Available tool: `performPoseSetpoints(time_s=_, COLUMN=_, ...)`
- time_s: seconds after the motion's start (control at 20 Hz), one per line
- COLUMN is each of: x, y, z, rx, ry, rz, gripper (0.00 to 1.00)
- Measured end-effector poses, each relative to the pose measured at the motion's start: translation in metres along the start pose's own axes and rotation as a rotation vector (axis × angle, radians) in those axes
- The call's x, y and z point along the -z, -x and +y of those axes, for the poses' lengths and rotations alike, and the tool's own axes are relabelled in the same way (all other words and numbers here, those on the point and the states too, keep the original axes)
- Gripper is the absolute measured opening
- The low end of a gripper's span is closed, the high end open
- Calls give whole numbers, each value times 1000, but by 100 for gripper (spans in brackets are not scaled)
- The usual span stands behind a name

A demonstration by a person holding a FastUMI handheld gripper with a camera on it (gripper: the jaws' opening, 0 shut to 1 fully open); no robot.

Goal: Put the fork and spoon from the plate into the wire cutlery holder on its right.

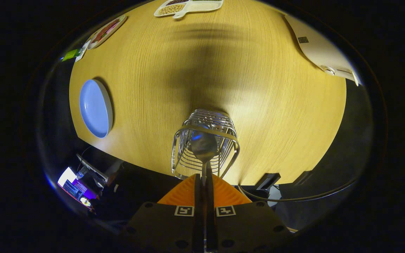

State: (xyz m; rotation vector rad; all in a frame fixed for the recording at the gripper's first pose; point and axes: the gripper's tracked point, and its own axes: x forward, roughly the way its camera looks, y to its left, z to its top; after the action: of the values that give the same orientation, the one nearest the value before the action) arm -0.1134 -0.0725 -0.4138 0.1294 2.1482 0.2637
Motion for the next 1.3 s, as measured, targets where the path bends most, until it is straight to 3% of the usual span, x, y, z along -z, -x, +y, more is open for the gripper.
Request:
performPoseSetpoints(time_s=0.25, x=-12, y=-2, z=1, rx=-14, ry=-10, rz=-5, gripper=11)
performPoseSetpoints(time_s=0.35, x=-12, y=2, z=0, rx=-21, ry=1, rz=-36, gripper=17)
performPoseSetpoints(time_s=0.45, x=-17, y=8, z=3, rx=-48, ry=7, rz=-107, gripper=31)
performPoseSetpoints(time_s=0.7, x=-20, y=39, z=2, rx=-101, ry=15, rz=-391, gripper=91)
performPoseSetpoints(time_s=0.9, x=-22, y=80, z=-2, rx=-103, ry=26, rz=-671, gripper=99)
performPoseSetpoints(time_s=1.3, x=2, y=191, z=-7, rx=-81, ry=84, rz=-1265, gripper=100)
